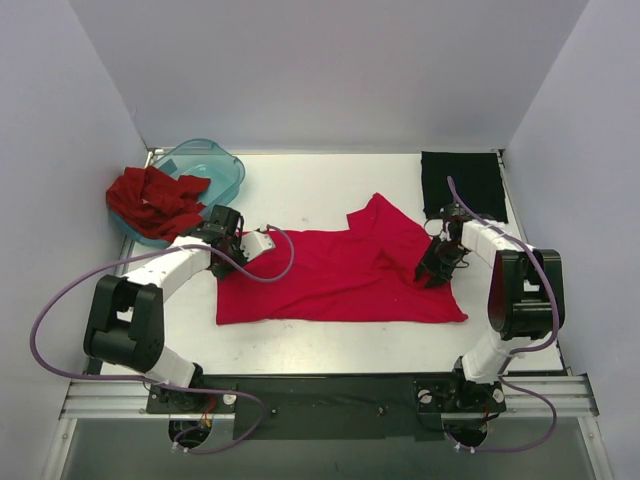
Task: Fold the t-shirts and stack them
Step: Flatten out the tshirt
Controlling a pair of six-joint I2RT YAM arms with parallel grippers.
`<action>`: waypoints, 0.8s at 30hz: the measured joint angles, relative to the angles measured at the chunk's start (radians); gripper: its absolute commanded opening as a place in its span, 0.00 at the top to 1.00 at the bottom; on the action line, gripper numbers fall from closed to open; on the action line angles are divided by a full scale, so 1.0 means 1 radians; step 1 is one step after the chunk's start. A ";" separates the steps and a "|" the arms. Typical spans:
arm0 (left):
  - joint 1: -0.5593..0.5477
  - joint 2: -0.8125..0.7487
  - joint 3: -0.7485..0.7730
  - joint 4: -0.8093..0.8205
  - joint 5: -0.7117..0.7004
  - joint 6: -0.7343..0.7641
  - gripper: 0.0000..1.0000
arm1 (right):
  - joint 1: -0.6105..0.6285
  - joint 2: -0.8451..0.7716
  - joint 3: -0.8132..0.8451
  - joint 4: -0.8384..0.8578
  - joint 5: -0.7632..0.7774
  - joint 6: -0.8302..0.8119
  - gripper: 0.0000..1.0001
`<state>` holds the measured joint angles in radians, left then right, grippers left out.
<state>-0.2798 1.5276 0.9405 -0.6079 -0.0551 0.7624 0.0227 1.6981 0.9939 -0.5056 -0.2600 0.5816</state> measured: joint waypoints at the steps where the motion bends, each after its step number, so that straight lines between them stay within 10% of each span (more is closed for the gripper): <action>1: 0.000 -0.002 0.000 0.000 0.000 0.000 1.00 | -0.004 0.000 -0.001 0.001 0.001 0.002 0.70; 11: 0.000 -0.010 0.000 0.000 0.000 0.002 1.00 | -0.011 -0.005 -0.046 0.026 -0.023 0.021 1.00; 24: 0.000 -0.041 0.030 -0.015 0.000 0.003 1.00 | -0.082 -0.151 0.021 -0.029 -0.047 0.016 1.00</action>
<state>-0.2798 1.4868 0.9707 -0.6231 -0.0555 0.7654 -0.0597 1.5467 1.0149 -0.5350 -0.3065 0.5976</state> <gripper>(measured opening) 0.025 0.006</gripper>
